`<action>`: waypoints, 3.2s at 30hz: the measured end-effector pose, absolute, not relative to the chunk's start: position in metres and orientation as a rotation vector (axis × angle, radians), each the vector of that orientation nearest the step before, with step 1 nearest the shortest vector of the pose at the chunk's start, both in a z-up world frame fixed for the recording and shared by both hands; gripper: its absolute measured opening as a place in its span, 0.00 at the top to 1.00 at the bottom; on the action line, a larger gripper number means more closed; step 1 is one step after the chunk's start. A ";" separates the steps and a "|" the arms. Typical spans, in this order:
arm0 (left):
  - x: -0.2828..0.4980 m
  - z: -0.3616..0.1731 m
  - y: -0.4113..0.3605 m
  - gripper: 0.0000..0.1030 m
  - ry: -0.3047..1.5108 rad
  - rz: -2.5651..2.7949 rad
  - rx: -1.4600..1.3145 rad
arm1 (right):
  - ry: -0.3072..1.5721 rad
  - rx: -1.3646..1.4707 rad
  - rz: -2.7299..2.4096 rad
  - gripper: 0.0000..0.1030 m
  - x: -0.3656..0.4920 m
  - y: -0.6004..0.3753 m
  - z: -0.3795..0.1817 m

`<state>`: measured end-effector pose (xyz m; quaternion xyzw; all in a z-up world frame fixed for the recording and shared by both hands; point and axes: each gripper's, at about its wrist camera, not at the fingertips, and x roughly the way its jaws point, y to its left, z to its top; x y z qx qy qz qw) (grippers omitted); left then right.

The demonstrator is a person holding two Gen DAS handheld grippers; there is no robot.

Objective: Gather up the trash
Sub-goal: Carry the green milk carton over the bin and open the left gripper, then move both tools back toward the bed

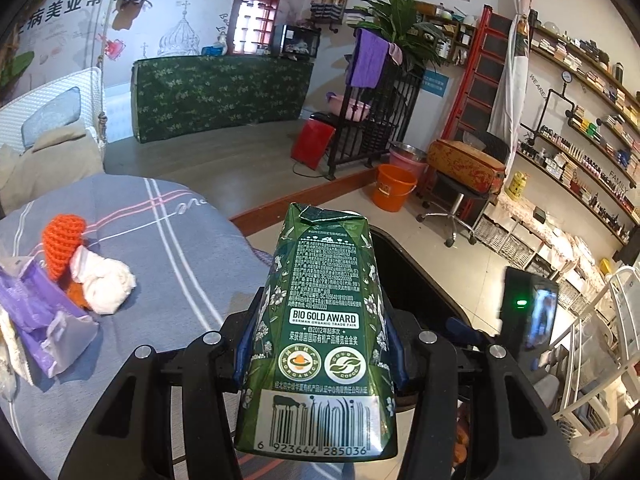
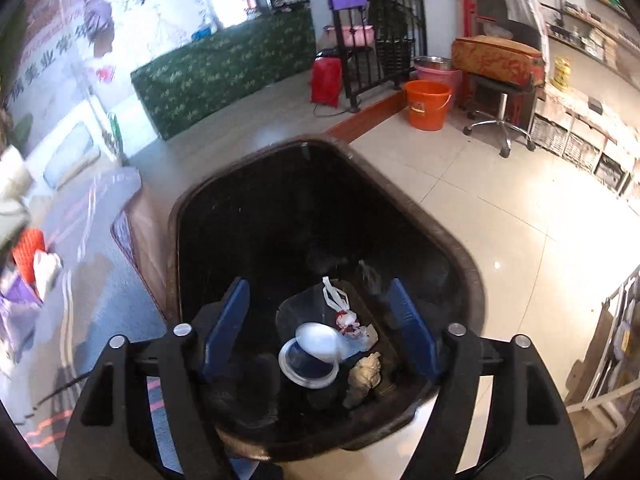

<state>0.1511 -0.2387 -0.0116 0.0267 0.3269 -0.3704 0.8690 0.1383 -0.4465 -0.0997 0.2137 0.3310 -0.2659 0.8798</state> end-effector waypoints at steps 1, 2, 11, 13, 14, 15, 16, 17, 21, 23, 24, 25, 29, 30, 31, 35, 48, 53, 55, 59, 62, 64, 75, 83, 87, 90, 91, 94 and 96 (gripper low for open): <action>0.151 -0.013 -0.244 0.51 0.692 -0.783 0.058 | 0.675 0.445 -0.566 0.27 0.133 -0.448 -0.095; 0.152 -0.014 -0.248 0.51 0.698 -0.789 0.056 | 0.668 0.444 -0.575 0.26 0.131 -0.450 -0.091; 0.158 -0.021 -0.292 0.51 0.756 -0.868 0.081 | 0.607 0.467 -0.645 0.24 0.094 -0.466 -0.067; 0.160 -0.025 -0.301 0.51 0.772 -0.880 0.093 | 0.606 0.469 -0.653 0.23 0.090 -0.467 -0.066; 0.160 -0.026 -0.304 0.51 0.775 -0.883 0.099 | 0.604 0.472 -0.654 0.23 0.088 -0.468 -0.066; 0.160 -0.028 -0.308 0.51 0.780 -0.887 0.105 | 0.602 0.476 -0.657 0.23 0.086 -0.469 -0.065; 0.159 -0.031 -0.312 0.51 0.787 -0.892 0.110 | 0.599 0.479 -0.659 0.23 0.086 -0.471 -0.065; 0.158 -0.033 -0.315 0.51 0.791 -0.895 0.120 | 0.596 0.480 -0.664 0.23 0.084 -0.472 -0.064; 0.157 -0.039 -0.326 0.51 0.798 -0.900 0.157 | 0.593 0.480 -0.673 0.22 0.080 -0.477 -0.064; 0.159 -0.041 -0.329 0.51 0.811 -0.899 0.155 | 0.597 0.484 -0.677 0.22 0.079 -0.479 -0.065; 0.160 -0.043 -0.331 0.51 0.819 -0.896 0.155 | 0.596 0.486 -0.679 0.22 0.078 -0.480 -0.065; 0.161 -0.044 -0.332 0.51 0.826 -0.894 0.156 | 0.595 0.485 -0.682 0.22 0.077 -0.481 -0.065; 0.165 -0.045 -0.339 0.49 0.848 -0.899 0.161 | 0.601 0.495 -0.695 0.22 0.075 -0.484 -0.067; 0.165 -0.044 -0.340 0.38 0.842 -0.899 0.166 | 0.600 0.497 -0.698 0.22 0.075 -0.484 -0.068; 0.165 -0.043 -0.340 0.32 0.832 -0.897 0.168 | 0.600 0.498 -0.700 0.22 0.074 -0.486 -0.068; 0.161 -0.037 -0.339 0.12 0.788 -0.896 0.156 | 0.600 0.500 -0.707 0.22 0.073 -0.484 -0.067; 0.160 -0.022 -0.308 0.06 0.728 -0.851 0.142 | 0.606 0.482 -0.674 0.18 0.085 -0.471 -0.062; 0.163 -0.018 -0.284 0.06 0.717 -0.804 0.101 | 0.605 0.468 -0.654 0.17 0.089 -0.462 -0.060; 0.164 -0.016 -0.272 0.06 0.710 -0.786 0.082 | 0.604 0.457 -0.642 0.17 0.091 -0.459 -0.058; 0.165 -0.010 -0.247 0.06 0.674 -0.733 0.059 | 0.597 0.434 -0.616 0.17 0.096 -0.448 -0.052; 0.168 -0.005 -0.230 0.06 0.664 -0.693 0.042 | 0.592 0.412 -0.595 0.17 0.102 -0.437 -0.048; 0.166 -0.002 -0.219 0.06 0.645 -0.670 0.037 | 0.589 0.395 -0.576 0.17 0.106 -0.430 -0.044; 0.158 0.003 -0.155 0.06 0.602 -0.544 0.050 | 0.589 0.316 -0.441 0.13 0.134 -0.374 -0.030; 0.152 -0.002 -0.101 0.06 0.595 -0.433 0.025 | 0.603 0.254 -0.304 0.13 0.154 -0.323 -0.024; 0.152 -0.005 -0.074 0.06 0.594 -0.363 0.012 | 0.619 0.219 -0.222 0.13 0.165 -0.291 -0.023; 0.153 -0.010 -0.054 0.06 0.605 -0.307 0.005 | 0.626 0.194 -0.172 0.13 0.172 -0.268 -0.022; 0.154 -0.012 -0.046 0.06 0.611 -0.289 0.001 | 0.629 0.190 -0.157 0.13 0.174 -0.262 -0.021; 0.156 -0.016 -0.027 0.06 0.627 -0.239 -0.009 | 0.640 0.177 -0.110 0.13 0.182 -0.242 -0.021; 0.156 -0.019 -0.014 0.06 0.638 -0.218 -0.017 | 0.654 0.174 -0.080 0.13 0.186 -0.229 -0.022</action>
